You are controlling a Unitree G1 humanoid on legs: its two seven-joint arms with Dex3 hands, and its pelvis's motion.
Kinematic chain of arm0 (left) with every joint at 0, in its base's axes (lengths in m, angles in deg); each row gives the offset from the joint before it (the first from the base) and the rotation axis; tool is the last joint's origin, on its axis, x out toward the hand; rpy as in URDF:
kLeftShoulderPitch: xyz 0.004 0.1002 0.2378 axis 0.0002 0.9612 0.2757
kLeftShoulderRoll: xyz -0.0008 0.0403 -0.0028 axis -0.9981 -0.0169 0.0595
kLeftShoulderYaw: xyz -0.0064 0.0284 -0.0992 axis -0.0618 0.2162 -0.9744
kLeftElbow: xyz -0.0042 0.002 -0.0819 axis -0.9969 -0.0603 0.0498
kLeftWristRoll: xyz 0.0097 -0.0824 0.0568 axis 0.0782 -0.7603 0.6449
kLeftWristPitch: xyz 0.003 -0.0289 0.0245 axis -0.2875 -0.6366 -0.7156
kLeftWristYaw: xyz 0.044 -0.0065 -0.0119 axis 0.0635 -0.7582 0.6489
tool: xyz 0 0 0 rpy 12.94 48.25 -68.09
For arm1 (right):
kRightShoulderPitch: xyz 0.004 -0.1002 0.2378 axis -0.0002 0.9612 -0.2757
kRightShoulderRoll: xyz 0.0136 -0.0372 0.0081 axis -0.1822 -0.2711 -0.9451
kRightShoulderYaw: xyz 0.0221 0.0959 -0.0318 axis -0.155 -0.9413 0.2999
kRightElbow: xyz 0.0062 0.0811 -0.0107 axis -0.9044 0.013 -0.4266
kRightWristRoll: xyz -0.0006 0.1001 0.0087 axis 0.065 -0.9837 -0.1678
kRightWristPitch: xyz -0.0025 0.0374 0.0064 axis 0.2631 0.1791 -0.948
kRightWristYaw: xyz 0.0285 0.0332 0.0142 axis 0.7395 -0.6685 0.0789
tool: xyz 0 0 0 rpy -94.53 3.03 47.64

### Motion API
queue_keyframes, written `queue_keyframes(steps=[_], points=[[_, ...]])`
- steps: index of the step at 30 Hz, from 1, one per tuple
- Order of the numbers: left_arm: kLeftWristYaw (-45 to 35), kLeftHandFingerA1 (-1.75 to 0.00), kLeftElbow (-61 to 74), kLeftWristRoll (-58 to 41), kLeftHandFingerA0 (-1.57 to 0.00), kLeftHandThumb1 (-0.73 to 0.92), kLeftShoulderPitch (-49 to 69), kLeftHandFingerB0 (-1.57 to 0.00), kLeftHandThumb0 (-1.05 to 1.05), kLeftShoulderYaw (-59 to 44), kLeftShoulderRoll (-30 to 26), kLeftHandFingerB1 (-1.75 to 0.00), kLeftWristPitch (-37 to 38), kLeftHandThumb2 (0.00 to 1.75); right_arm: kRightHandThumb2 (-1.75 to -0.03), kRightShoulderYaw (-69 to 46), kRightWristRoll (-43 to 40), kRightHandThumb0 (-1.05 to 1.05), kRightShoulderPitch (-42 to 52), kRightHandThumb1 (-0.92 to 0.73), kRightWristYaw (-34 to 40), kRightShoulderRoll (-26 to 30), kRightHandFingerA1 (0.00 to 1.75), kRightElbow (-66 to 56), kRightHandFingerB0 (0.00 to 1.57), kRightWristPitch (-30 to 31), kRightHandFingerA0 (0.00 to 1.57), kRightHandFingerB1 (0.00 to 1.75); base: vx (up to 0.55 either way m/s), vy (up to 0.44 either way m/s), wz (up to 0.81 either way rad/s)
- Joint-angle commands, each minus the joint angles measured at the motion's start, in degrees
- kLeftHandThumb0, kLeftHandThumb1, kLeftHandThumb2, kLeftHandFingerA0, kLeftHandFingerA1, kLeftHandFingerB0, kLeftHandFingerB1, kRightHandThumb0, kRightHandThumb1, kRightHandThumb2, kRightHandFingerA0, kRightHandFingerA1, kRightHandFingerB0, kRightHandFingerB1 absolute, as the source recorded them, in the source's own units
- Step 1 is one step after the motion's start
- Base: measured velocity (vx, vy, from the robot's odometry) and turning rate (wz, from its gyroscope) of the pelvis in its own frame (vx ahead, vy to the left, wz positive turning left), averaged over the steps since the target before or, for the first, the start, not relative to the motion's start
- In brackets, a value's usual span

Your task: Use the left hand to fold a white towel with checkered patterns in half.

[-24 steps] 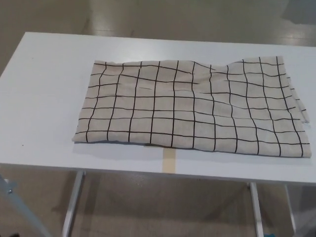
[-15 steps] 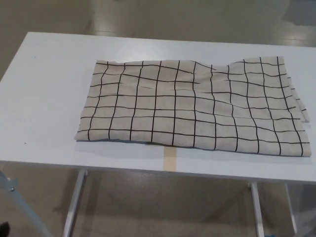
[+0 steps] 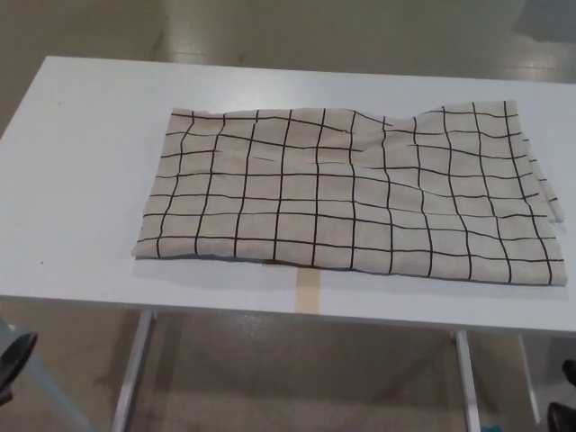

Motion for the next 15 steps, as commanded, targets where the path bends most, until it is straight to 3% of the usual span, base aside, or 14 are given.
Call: queue_keyframes(steps=[1, 6, 11, 12, 15], points=[[0.54, -0.15, 29.97, 15.47, 0.0, 0.35, 5.58, 0.0, -0.53, 5.17, 1.23, -0.11, 20.96, 0.7, -0.6, 3.53, 2.51, -0.24, 1.89, -0.67, -2.01, 0.24, 0.67, 2.58, 0.45, -4.08, 0.43, 0.57, 0.0, 0.0, 0.0], [-0.86, -0.15, 27.41, 19.77, 0.0, 0.34, -0.38, -0.05, -0.49, 10.66, -1.51, -0.16, 20.8, 0.7, -0.6, 4.41, 3.9, -0.24, 1.69, -0.67, -0.78, 0.63, 0.67, 4.63, 0.45, -5.94, 0.43, 0.57, 0.0, 0.0, 0.0], [-1.98, -0.17, 25.45, 25.41, 0.0, 0.32, -5.08, -0.05, -0.44, 15.74, -4.27, -0.25, 14.34, 0.7, -0.6, 4.48, 3.55, -0.25, 2.75, -0.67, -1.03, 0.91, 0.67, 5.08, 0.46, -7.44, 0.43, 0.58, 0.0, 0.0, 0.0], [-1.87, -0.25, 23.33, 28.81, 0.0, 0.37, -8.05, -0.07, -0.48, 17.96, -5.57, -0.26, 12.43, 0.53, -0.6, 4.43, 3.62, -0.26, 2.79, -0.67, -0.92, 1.17, 0.68, 5.14, 0.45, -7.46, 0.43, 0.58, 0.0, 0.0, 0.0], [-1.45, -0.19, 19.85, 32.53, -0.04, 0.32, -12.13, -0.08, -0.52, 20.47, -7.26, -0.24, 10.92, 0.61, -0.6, 4.63, 3.76, -0.27, 2.84, -0.67, -0.54, 1.02, 0.68, 3.98, 0.45, -6.25, 0.43, 0.58, 0.0, 0.0, 0.0]])
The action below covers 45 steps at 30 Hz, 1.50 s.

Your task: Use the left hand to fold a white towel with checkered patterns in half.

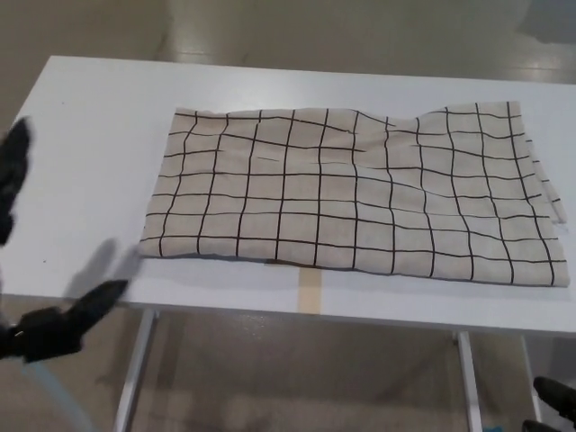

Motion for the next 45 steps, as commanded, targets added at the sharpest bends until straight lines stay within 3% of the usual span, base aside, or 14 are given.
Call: queue_keyframes(steps=[1, 2, 3, 13, 18, 31, 32, 33, 34, 37, 39, 40, 45], points=[[-0.96, -0.18, -3.68, 24.18, -0.05, 0.34, -11.56, -0.06, -0.54, 10.98, -6.94, -0.23, 2.67, 0.68, -0.6, 1.16, 2.18, -0.27, 1.7, -0.67, -0.24, 0.83, 0.68, 0.21, 0.45, -3.6, 0.43, 0.59, 0.0, 0.0, 0.0], [0.12, -0.17, -6.74, 27.08, -0.03, 0.35, -14.14, -0.05, -0.59, 12.77, -7.9, -0.22, 1.86, 0.66, -0.6, 1.22, 2.04, -0.27, 1.57, -0.67, -0.27, 0.77, 0.68, -0.28, 0.46, -3.08, 0.43, 0.58, 0.0, 0.0, 0.0], [0.9, -0.19, -9.04, 28.9, 0.0, 0.34, -16.07, -0.01, -0.54, 14.18, -8.6, -0.25, 1.09, 0.76, -0.6, 1.23, 1.93, -0.27, 1.35, -0.67, -0.31, 0.76, 0.68, -0.54, 0.45, -2.87, 0.43, 0.59, 0.0, 0.0, 0.0], [1.17, -0.13, -24.79, 36.75, 0.0, 0.36, -28.46, 0.0, -0.58, 23.74, -12.65, -0.21, -4.59, 0.77, -0.6, 1.11, 2.61, -0.25, 0.23, -0.67, 0.08, 1.07, 0.68, 1.09, 0.45, -5.03, 0.44, 0.58, 0.0, 0.0, 0.0], [1.75, -0.09, -29.64, 37.37, 0.0, 0.36, -31.17, -0.03, -0.6, 26.63, -14.06, -0.21, -5.34, 0.71, -0.6, 1.09, 2.75, -0.25, 0.26, -0.67, 0.01, 1.37, 0.68, 1.57, 0.45, -5.31, 0.44, 0.58, 0.0, 0.0, 0.0], [9.01, -0.08, -44.35, 45.52, 0.0, 0.38, -37.38, 0.0, -0.63, 38.63, -15.72, -0.16, -7.68, 0.78, -0.6, 0.8, 1.26, -0.25, 0.93, -0.67, -0.59, 1.01, 0.67, 1.17, 0.46, -4.27, 0.46, 0.57, 0.0, 0.0, 0.0], [9.62, -0.08, -45.21, 46.28, 0.0, 0.46, -37.93, 0.0, -0.68, 39.54, -15.8, -0.13, -8.09, 0.56, -0.6, 0.82, 1.3, -0.25, 0.92, -0.67, -0.62, 1.12, 0.68, 1.06, 0.46, -4.02, 0.46, 0.57, 0.0, 0.0, 0.0], [10.31, -0.05, -46.24, 47.19, 0.0, 0.37, -38.54, 0.0, -0.67, 40.53, -15.89, -0.12, -8.55, 0.71, -0.6, 0.85, 1.35, -0.25, 0.93, -0.67, -0.56, 1.12, 0.68, 0.89, 0.46, -3.81, 0.46, 0.57, 0.0, 0.0, 0.0], [10.65, -0.05, -46.7, 47.52, 0.0, 0.37, -38.82, 0.0, -0.67, 40.96, -15.92, -0.12, -8.72, 0.71, -0.6, 0.87, 1.38, -0.25, 0.93, -0.67, -0.51, 1.08, 0.68, 0.82, 0.46, -3.77, 0.46, 0.57, 0.0, 0.0, 0.0], [12.44, -0.08, -50.75, 49.42, 0.0, 0.46, -40.72, 0.0, -0.7, 43.64, -15.48, -0.16, -9.71, 0.56, -0.6, 0.91, 1.12, -0.25, 1.05, -0.67, -0.65, 0.92, 0.68, 0.46, 0.47, -3.78, 0.47, 0.57, 0.0, 0.0, 0.0], [13.16, -0.07, -54.28, 49.9, 0.0, 0.46, -42.49, 0.0, -0.7, 45.48, -14.85, -0.17, -10.41, 0.56, -0.6, 0.88, 1.09, -0.25, 0.97, -0.67, -0.73, 1.04, 0.68, 0.53, 0.47, -3.89, 0.47, 0.57, 0.0, 0.0, 0.0], [13.2, -0.08, -55.02, 49.93, 0.0, 0.38, -42.91, 0.0, -0.63, 45.83, -14.72, -0.16, -10.59, 0.78, -0.6, 0.9, 1.03, -0.25, 0.87, -0.67, -0.78, 1.03, 0.68, 0.54, 0.47, -3.8, 0.47, 0.57, 0.0, 0.0, 0.0], [14.2, -0.08, -59.49, 50.14, 0.0, 0.38, -45.0, 0.0, -0.64, 48.52, -13.5, -0.17, -12.14, 0.79, -0.6, 1.08, 1.26, -0.25, 0.4, -0.67, -0.49, 0.74, 0.69, 1.65, 0.5, -5.19, 0.48, 0.57, 0.0, 0.0, 0.0]])
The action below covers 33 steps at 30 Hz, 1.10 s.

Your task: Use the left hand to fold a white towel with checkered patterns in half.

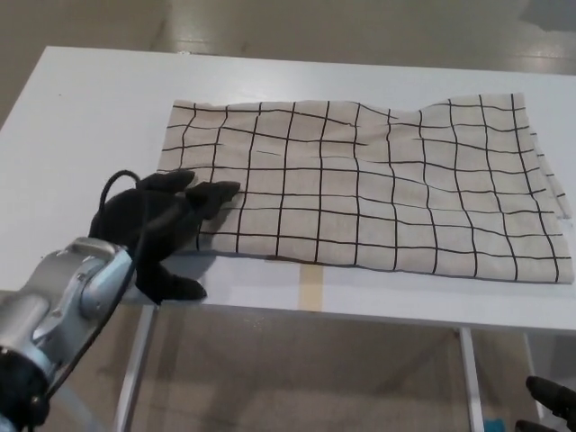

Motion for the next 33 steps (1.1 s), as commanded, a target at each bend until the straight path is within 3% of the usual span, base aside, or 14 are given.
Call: queue_keyframes(steps=[1, 14, 19, 20, 21, 22, 23, 24, 25, 26, 29, 31, 32, 33], points=[[7.06, -0.08, -9.52, 10.38, 0.0, 0.38, -4.16, 0.0, -0.64, 6.73, 1.17, -0.17, -4.21, 0.79, -0.59, 0.16, 0.03, -0.25, 0.46, -0.68, -0.37, 0.11, 0.69, 1.34, 0.53, -3.31, 0.5, 0.57, 0.0, 0.0, 0.0], [13.3, -0.14, -22.34, 12.04, 0.0, 0.39, -10.36, 0.0, -0.63, 14.02, 6.12, -0.2, -4.75, 0.79, -0.6, 0.54, 0.93, -0.24, 1.41, -0.66, -0.14, 0.7, 0.63, 0.13, 0.62, -1.54, 0.55, 0.58, 0.0, 0.0, 0.0], [16.78, -0.26, -27.3, 12.58, -0.12, 0.5, -13.42, -0.13, -0.6, 16.13, 8.51, -0.27, -5.46, 0.56, -0.6, 0.8, 1.44, -0.24, 1.42, -0.66, 0.51, 0.59, 0.62, 0.13, 0.63, -2.03, 0.54, 0.58, 0.0, 0.0, 0.0], [17.25, -0.51, -27.94, 12.74, -0.05, 0.29, -13.82, -0.06, -0.3, 16.5, 8.99, -0.49, -5.85, 0.88, -0.6, 0.77, 1.36, -0.24, 1.41, -0.66, 0.53, 0.53, 0.62, 0.25, 0.63, -2.12, 0.54, 0.58, 0.0, 0.0, 0.0], [17.65, -0.51, -28.5, 12.82, -0.05, 0.29, -14.14, -0.06, -0.3, 16.81, 9.35, -0.49, -6.12, 0.88, -0.6, 0.74, 1.3, -0.24, 1.4, -0.66, 0.54, 0.49, 0.62, 0.33, 0.63, -2.17, 0.54, 0.58, 0.0, 0.0, 0.0], [18.43, -0.39, -29.66, 13.36, -0.21, 0.45, -14.92, -0.25, -0.61, 17.76, 10.08, -0.4, -6.86, 0.73, -0.6, 0.68, 0.94, -0.24, 1.5, -0.66, 0.47, 0.23, 0.62, 0.0, 0.63, -1.83, 0.55, 0.58, 0.0, 0.0, 0.0], [19.23, -0.44, -30.73, 14.3, -0.52, 0.57, -15.91, -0.66, -0.44, 18.91, 11.13, -0.44, -7.98, 0.58, -0.6, 0.61, 0.53, -0.24, 1.48, -0.67, 0.38, -0.05, 0.62, -0.14, 0.64, -1.58, 0.55, 0.58, 0.0, 0.0, 0.0], [19.48, -0.44, -31.07, 14.47, -0.52, 0.57, -16.17, -0.66, -0.44, 19.22, 11.41, -0.44, -8.23, 0.58, -0.6, 0.59, 0.46, -0.24, 1.46, -0.67, 0.36, -0.11, 0.62, -0.13, 0.64, -1.54, 0.55, 0.58, 0.0, 0.0, 0.0], [19.89, -0.73, -31.8, 14.6, -0.67, 0.58, -16.72, -0.84, -0.38, 19.71, 12.17, -0.71, -8.87, 0.57, -0.6, 0.57, 0.48, -0.24, 1.28, -0.67, 0.47, -0.24, 0.62, 0.14, 0.64, -1.94, 0.55, 0.58, 0.0, 0.0, 0.0], [20.4, -1.65, -32.19, 14.42, -0.73, 0.57, -16.98, -0.82, -0.33, 19.72, 12.84, -1.45, -9.4, 0.57, -0.6, 0.59, 0.52, -0.24, 1.12, -0.67, 0.38, -0.15, 0.62, 0.29, 0.65, -2.26, 0.55, 0.58, 0.0, 0.0, 0.0], [22.78, -1.75, -33.19, 12.86, -0.69, 0.61, -17.31, -0.65, -0.23, 18.96, 14.61, -1.74, -10.04, 0.54, -0.6, 0.47, 0.7, -0.24, 0.68, -0.67, 0.22, 0.22, 0.62, 0.7, 0.65, -2.94, 0.55, 0.58, 0.0, 0.0, 0.0], [22.81, -1.75, -33.26, 12.6, -0.69, 0.61, -17.34, -0.65, -0.23, 18.78, 14.77, -1.74, -10.1, 0.54, -0.6, 0.46, 0.74, -0.24, 0.66, -0.67, 0.21, 0.27, 0.62, 0.68, 0.65, -2.91, 0.55, 0.58, 0.0, 0.0, 0.0], [22.46, -1.75, -32.9, 11.14, -0.63, 0.64, -17.2, -0.42, -0.17, 17.49, 15.19, -1.74, -9.76, 0.56, -0.6, 0.27, -0.05, -0.25, 0.59, -0.67, -0.25, 0.12, 0.62, 0.65, 0.65, -2.67, 0.55, 0.58, 0.0, 0.0, 0.0], [22.44, -1.75, -32.82, 10.92, -0.63, 0.64, -17.19, -0.42, -0.17, 17.26, 15.18, -1.74, -9.57, 0.56, -0.6, 0.22, -0.19, -0.25, 0.55, -0.67, -0.31, 0.08, 0.62, 0.69, 0.65, -2.66, 0.55, 0.58, 0.0, 0.0, 0.0]])
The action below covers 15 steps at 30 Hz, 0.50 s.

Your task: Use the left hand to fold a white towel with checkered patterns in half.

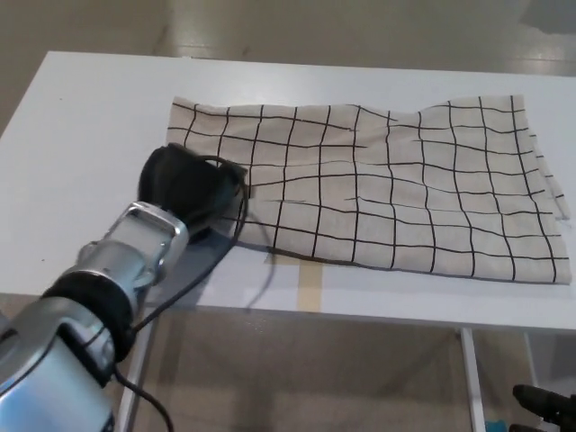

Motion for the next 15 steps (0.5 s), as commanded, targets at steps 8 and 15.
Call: queue_keyframes(steps=[8, 15], points=[[0.43, -1.75, -1.0, -3.62, -0.69, 0.68, -0.02, -0.49, -0.17, -5.12, -2.54, -1.75, 4.83, 0.52, -0.59, -0.85, -2.14, -0.26, -0.78, -0.67, -1.22, -0.12, 0.64, 1.33, 0.68, -1.5, 0.58, 0.59, 0.0, 0.0, 0.0], [6.53, -1.75, -0.83, -6.89, -0.73, 0.67, -2.37, -0.52, -0.17, -11.82, -10.03, -1.75, 10.33, 0.54, -0.6, -1.12, -2.5, -0.26, -1.55, -0.67, -1.21, -0.05, 0.65, 1.47, 0.7, -0.57, 0.58, 0.59, 0.0, 0.0, 0.0]])
